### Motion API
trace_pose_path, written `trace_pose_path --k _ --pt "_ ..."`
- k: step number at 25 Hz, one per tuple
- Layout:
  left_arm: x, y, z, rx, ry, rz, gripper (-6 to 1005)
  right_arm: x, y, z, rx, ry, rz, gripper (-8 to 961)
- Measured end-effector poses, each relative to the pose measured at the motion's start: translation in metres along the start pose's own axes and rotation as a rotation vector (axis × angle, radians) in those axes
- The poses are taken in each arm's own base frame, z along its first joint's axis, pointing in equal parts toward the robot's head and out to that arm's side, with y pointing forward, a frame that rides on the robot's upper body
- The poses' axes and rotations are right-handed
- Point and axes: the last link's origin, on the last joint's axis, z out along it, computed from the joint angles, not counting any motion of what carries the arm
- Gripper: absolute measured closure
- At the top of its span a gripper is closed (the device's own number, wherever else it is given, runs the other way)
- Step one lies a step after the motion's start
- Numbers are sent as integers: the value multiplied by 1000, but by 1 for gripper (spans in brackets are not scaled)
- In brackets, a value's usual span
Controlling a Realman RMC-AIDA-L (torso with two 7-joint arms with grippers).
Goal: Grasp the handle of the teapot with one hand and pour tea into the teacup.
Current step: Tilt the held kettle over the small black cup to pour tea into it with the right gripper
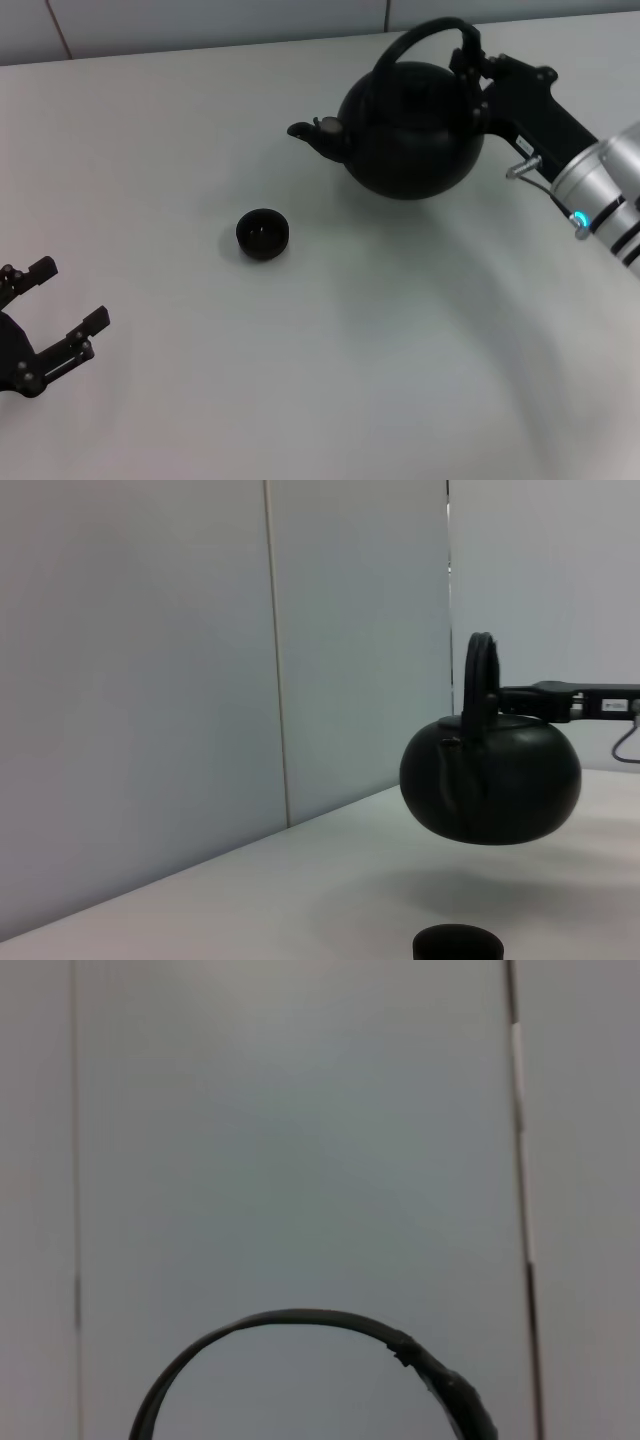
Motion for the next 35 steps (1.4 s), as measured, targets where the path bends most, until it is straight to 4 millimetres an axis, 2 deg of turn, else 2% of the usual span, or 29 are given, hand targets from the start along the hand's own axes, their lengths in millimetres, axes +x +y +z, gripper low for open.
trace_pose_path --k 11,22,35 --pt "0 2 3 5 11 -5 200 -17 -16 16 -129 33 -155 865" --pt "0 4 3 6 15 -13 200 -31 -6 40 -245 22 -309 865" --pt "-1 6 3 -6 9 -15 200 -41 1 56 -340 16 -490 864"
